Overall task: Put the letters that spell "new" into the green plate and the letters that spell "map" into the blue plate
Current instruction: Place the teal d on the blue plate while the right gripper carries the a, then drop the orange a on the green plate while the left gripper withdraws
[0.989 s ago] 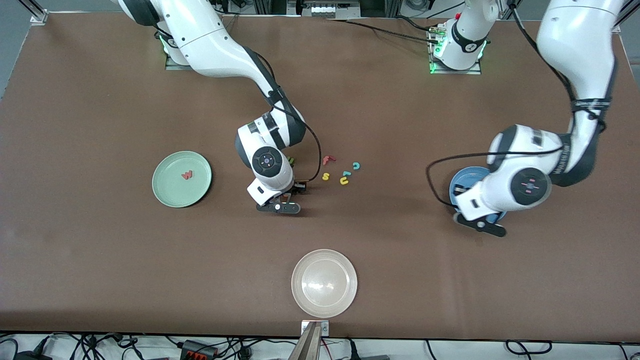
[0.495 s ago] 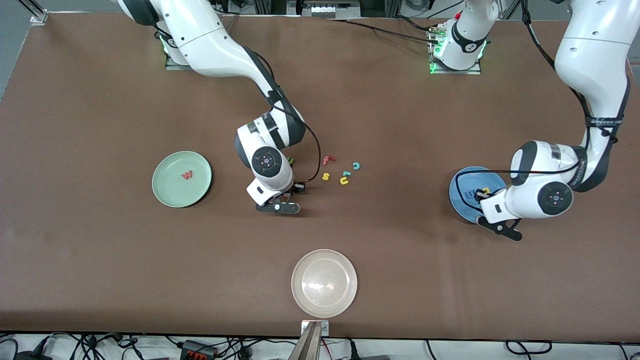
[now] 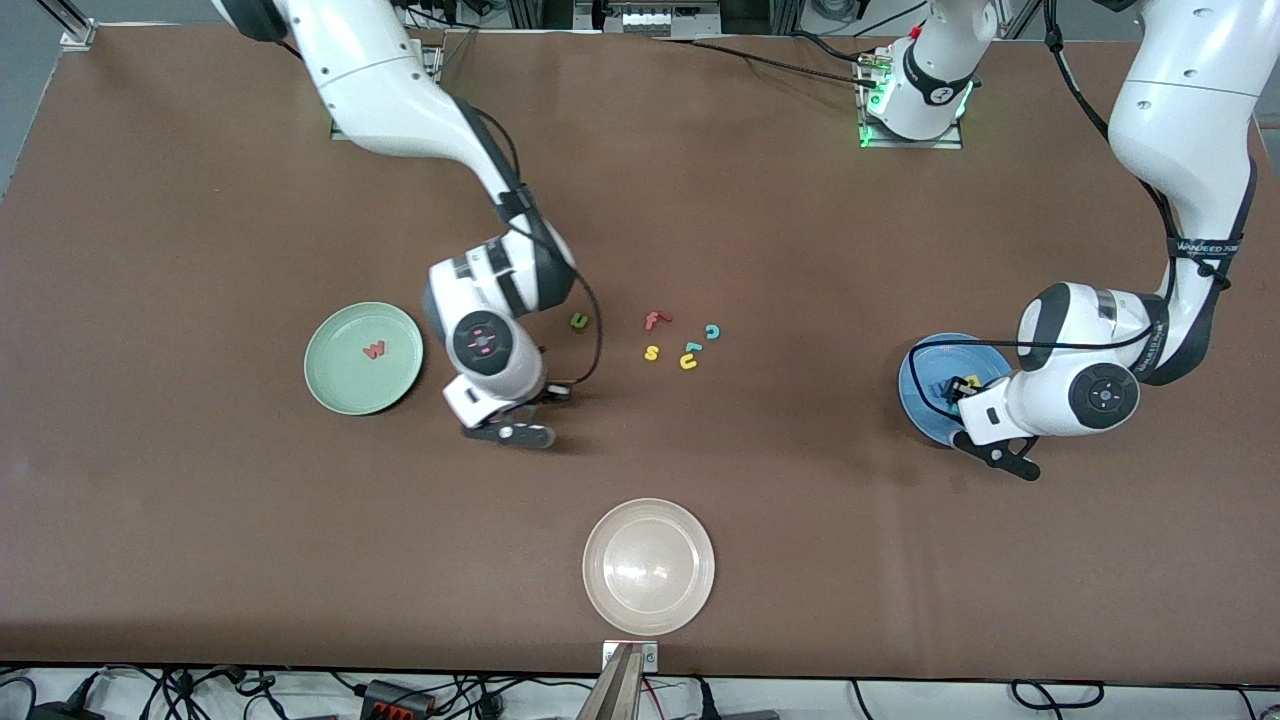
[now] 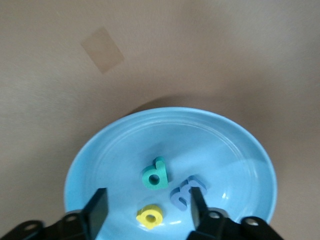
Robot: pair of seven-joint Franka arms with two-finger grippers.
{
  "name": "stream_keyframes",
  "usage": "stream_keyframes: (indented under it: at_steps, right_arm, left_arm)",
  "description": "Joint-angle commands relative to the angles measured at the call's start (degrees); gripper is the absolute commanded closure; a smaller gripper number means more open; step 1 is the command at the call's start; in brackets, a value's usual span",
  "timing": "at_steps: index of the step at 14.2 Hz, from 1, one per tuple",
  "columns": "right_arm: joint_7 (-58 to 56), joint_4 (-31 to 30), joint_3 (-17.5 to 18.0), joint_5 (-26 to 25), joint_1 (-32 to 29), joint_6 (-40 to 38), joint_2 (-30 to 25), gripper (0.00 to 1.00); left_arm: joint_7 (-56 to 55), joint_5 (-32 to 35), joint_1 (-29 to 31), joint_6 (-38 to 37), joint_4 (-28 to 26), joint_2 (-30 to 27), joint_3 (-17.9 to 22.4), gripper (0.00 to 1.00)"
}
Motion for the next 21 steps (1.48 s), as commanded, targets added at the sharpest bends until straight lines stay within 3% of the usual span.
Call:
stream_keyframes:
  at_steps: [1,5,9,12,14,19,20,21]
  right_arm:
    - [-2.4,-11.3,-3.8,-1.0,0.3,-0.5,-7.9,0.90]
    - [-9.9,-22.9,-9.8,-1.4,-0.3,-0.7,-16.0,0.90]
    - [-10.9,-28.2,-10.7,-1.4,-0.3,-2.6,-19.5,0.89]
    - [-11.1,-30.8,-10.6,-1.4,-0.3,-1.8,-18.9,0.88]
    - [-11.2,-31.1,-10.7,-1.4,-0.5,-1.1,-17.8,0.88]
    - [-11.7,-31.1,-10.7,-1.4,-0.8,0.6,-16.1,0.87]
    - [-11.7,-31.0,-10.7,-1.5,-0.8,0.6,-15.8,0.83]
    - [-11.7,-30.9,-10.7,-1.4,-0.8,0.9,-15.8,0.67]
  left_arm:
    - [0.4,1.2,-1.6,-7.9,3.3,-4.3,-0.7,0.00]
    - [0.1,0.3,-4.3,-18.9,10.1,-9.4,-1.2,0.00]
    - [-1.2,0.2,-4.6,-34.7,25.0,-9.6,-3.3,0.00]
    - [-4.1,-5.2,-4.1,-36.2,28.7,-11.4,-2.0,0.00]
    - [-13.7,-9.6,-6.5,-33.2,27.1,-15.5,3.9,0.00]
    - [-17.5,-16.8,-15.7,-28.8,9.6,-33.0,16.7,0.00]
    - [-17.4,-17.6,-16.1,-26.5,4.5,-37.6,17.4,0.00]
    - [-17.1,-17.5,-15.9,-24.9,0.8,-40.4,17.4,0.00]
